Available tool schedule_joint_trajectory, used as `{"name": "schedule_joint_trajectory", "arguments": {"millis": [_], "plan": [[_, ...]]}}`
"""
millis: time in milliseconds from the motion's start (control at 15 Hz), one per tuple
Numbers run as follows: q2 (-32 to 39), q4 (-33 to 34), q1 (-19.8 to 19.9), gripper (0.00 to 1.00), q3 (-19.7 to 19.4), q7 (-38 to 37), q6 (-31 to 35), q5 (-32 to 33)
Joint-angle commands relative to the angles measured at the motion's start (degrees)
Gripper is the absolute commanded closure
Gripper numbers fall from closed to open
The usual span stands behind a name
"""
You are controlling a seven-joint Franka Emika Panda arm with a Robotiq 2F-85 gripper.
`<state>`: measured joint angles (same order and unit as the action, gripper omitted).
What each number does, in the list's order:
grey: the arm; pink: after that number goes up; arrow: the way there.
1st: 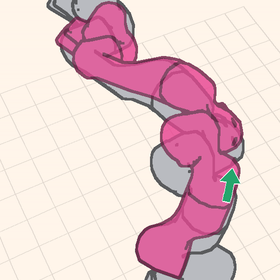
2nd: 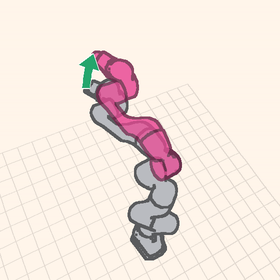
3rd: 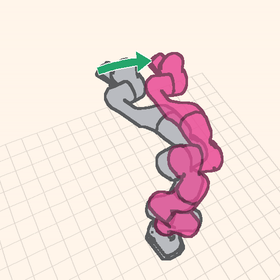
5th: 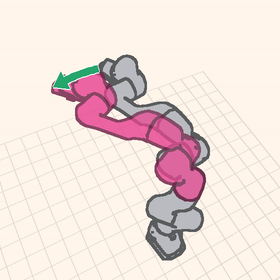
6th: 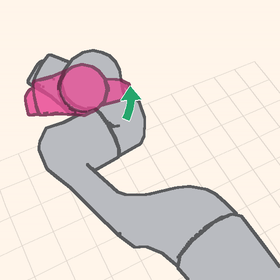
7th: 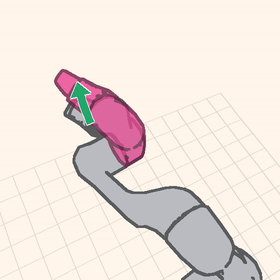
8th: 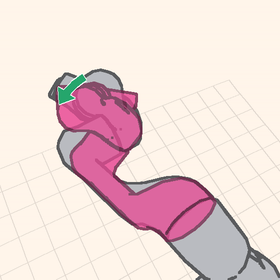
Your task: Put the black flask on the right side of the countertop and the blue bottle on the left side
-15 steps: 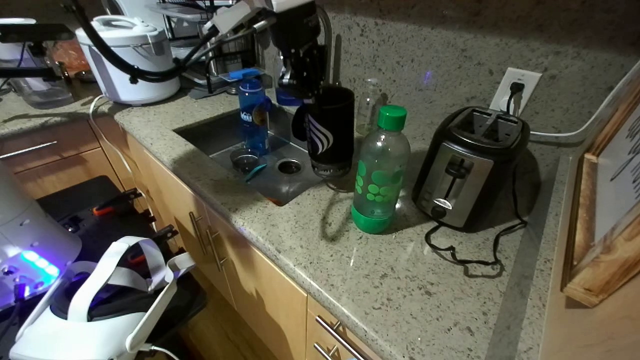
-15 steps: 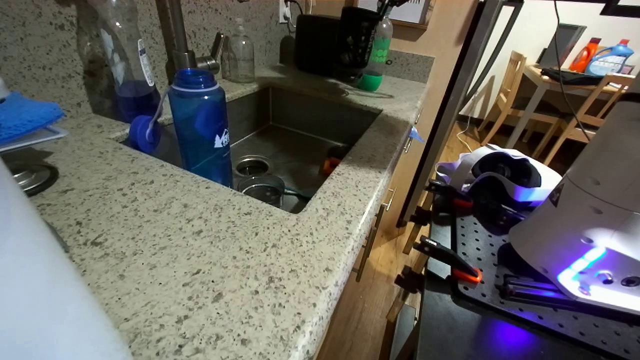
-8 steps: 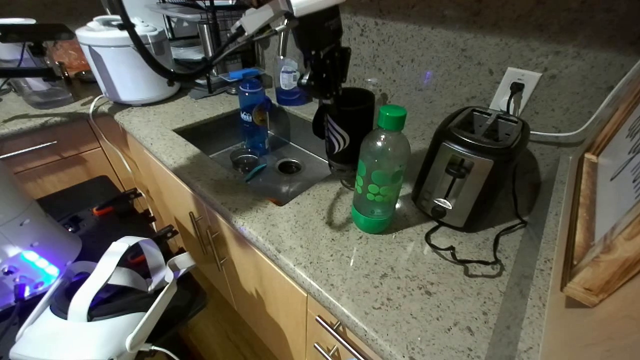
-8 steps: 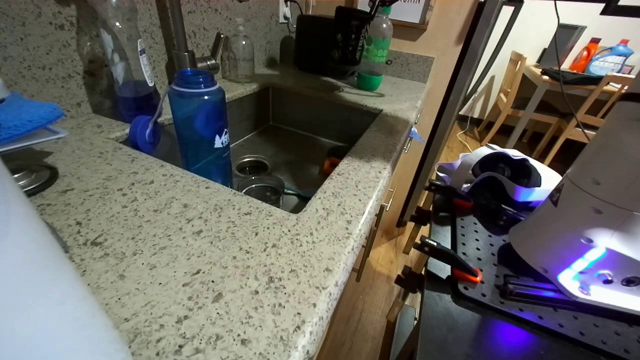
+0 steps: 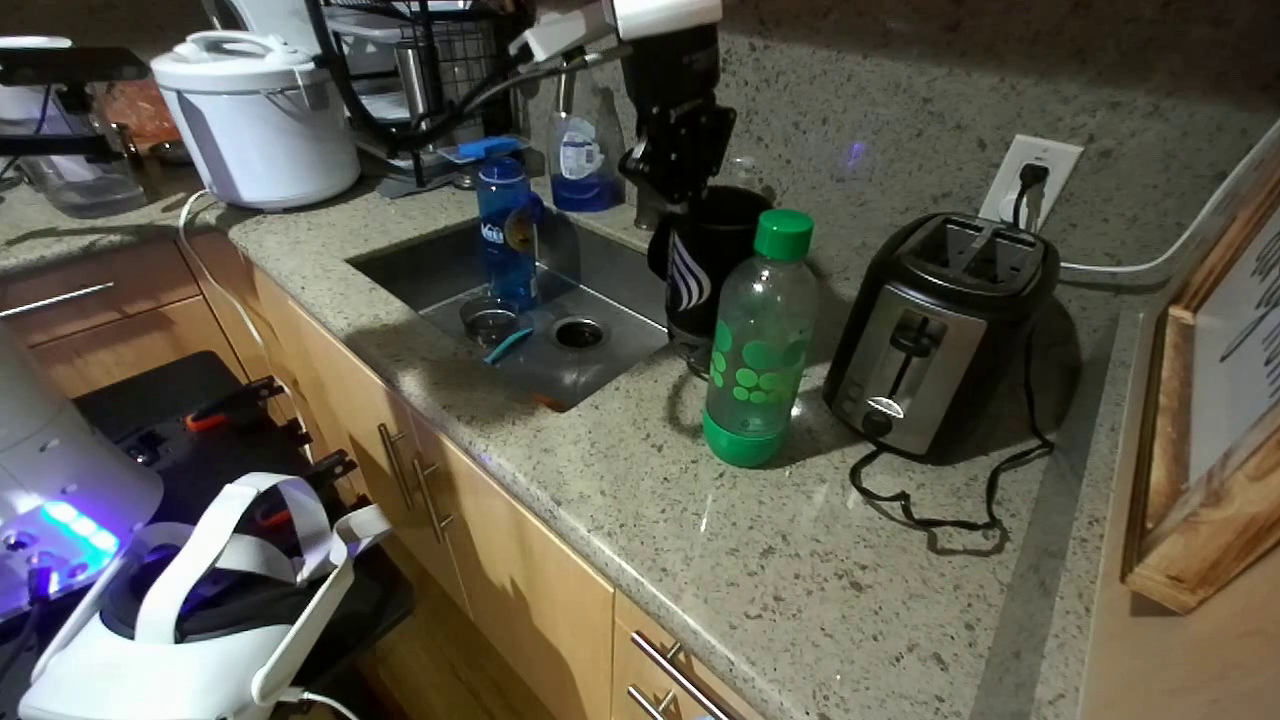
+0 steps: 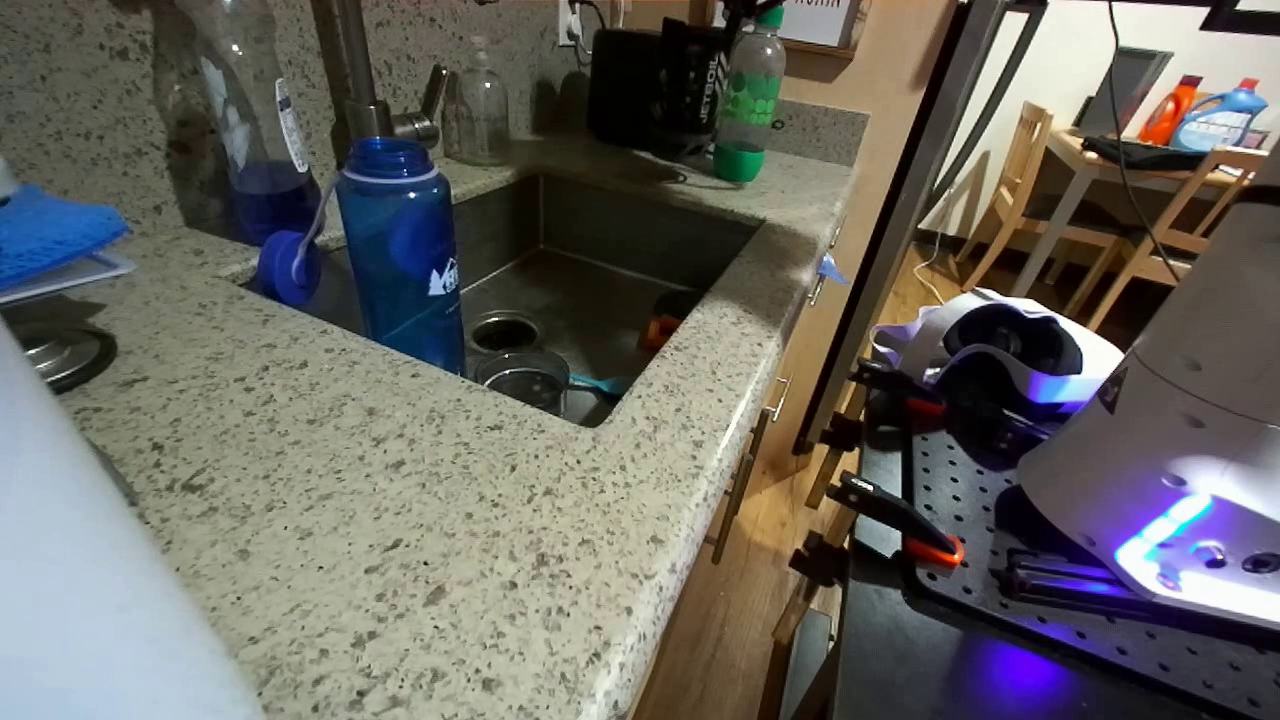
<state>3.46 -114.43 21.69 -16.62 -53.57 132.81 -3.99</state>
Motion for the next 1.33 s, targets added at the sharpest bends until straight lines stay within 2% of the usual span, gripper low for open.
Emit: {"name": "schedule_joint_trajectory", "arguments": {"millis": [0, 467, 1067, 1133, 1267], "plan": [[3.1, 4.2, -1.3, 0.95, -1.3, -3.9, -2.8, -0.7], [7.5, 5.9, -1.6, 0.95, -2.7, -5.9, -2.3, -0.9], [8.4, 7.7, -1.5, 0.95, -3.4, -5.6, -2.9, -1.4], [8.4, 7.9, -1.5, 0.77, -3.4, -5.5, -3.3, -1.4], [8.5, 8.2, -1.5, 0.64, -3.4, -5.3, -3.7, -1.3]]}}
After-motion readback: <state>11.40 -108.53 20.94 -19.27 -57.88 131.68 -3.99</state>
